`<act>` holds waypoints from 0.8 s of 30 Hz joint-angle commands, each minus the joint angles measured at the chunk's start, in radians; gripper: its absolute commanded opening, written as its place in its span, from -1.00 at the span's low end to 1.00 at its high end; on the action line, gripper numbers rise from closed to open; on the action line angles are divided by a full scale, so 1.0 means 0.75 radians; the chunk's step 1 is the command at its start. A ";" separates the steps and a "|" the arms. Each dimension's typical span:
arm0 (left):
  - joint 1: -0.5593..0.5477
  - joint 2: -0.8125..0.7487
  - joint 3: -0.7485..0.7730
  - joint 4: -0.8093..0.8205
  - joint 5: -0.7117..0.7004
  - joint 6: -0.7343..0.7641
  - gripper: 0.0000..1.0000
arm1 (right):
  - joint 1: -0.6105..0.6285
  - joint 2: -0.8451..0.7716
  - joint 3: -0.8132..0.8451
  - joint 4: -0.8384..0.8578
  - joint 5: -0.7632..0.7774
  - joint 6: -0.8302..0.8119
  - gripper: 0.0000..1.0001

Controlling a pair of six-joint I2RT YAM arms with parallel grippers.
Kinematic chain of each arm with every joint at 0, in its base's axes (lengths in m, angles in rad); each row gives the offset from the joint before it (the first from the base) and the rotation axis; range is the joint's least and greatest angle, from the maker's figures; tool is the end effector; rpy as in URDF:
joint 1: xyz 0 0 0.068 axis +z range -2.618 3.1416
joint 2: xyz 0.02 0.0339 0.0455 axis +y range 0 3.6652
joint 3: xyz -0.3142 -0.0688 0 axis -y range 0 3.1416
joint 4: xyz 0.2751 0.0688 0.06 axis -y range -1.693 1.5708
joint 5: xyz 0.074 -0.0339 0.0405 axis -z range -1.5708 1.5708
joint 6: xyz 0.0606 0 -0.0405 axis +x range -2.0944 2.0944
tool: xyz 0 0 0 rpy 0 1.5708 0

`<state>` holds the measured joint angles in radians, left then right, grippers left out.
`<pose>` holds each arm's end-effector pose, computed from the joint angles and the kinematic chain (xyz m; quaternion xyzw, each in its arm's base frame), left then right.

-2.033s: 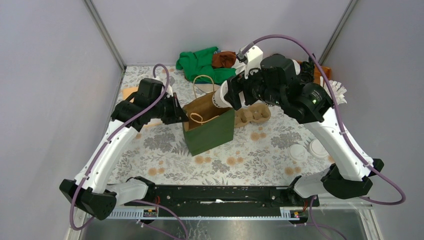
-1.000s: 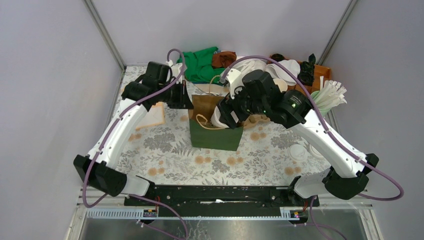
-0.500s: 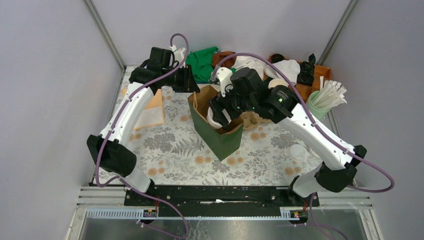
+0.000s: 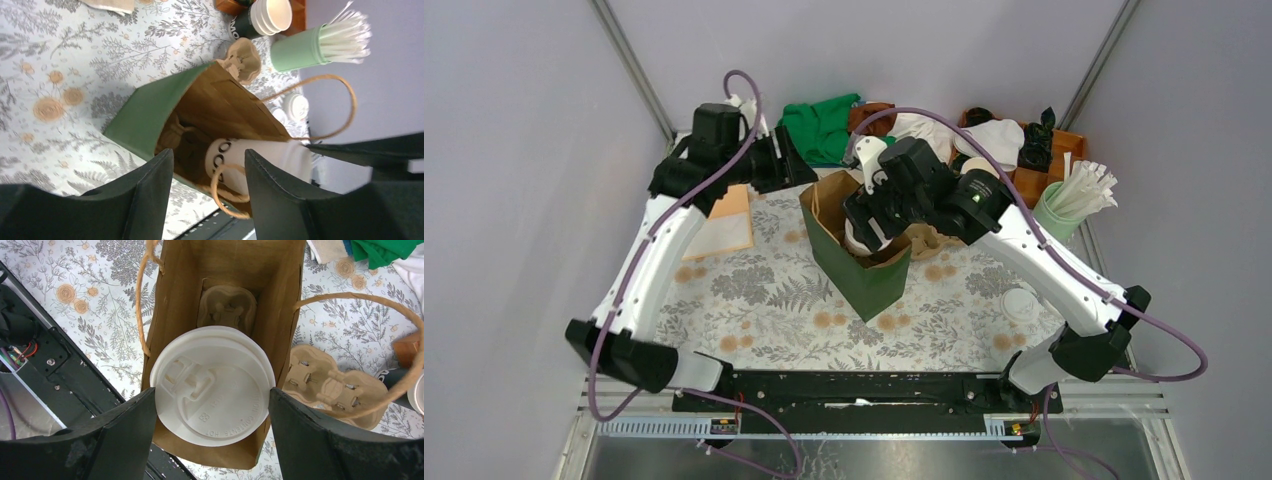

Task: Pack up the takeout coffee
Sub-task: Place the coffee cup on the cup tray.

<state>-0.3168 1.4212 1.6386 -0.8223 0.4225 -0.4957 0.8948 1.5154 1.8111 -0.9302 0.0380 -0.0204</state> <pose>0.3108 -0.1280 0.4686 0.0196 0.8712 -0.3500 0.3437 0.2249 0.2768 0.4850 -0.3865 0.8042 0.1757 0.4159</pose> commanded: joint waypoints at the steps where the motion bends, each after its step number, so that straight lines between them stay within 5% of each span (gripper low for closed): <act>1: -0.007 -0.166 -0.058 -0.013 -0.062 -0.248 0.21 | 0.010 0.024 0.013 0.013 0.013 0.003 0.28; 5: -0.070 -0.210 -0.097 -0.104 -0.122 -0.392 0.43 | 0.011 0.048 0.024 0.010 0.005 0.007 0.27; 15: -0.183 -0.156 -0.188 -0.093 -0.212 -0.508 0.45 | 0.012 0.069 -0.005 -0.007 0.003 0.019 0.24; 24: -0.183 -0.137 -0.230 -0.085 -0.221 -0.552 -0.14 | 0.012 0.113 -0.004 -0.021 0.015 0.078 0.22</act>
<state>-0.4511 1.3300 1.4807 -0.9176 0.2737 -0.8906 0.8951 1.5810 1.7958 -0.9356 0.0410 0.0120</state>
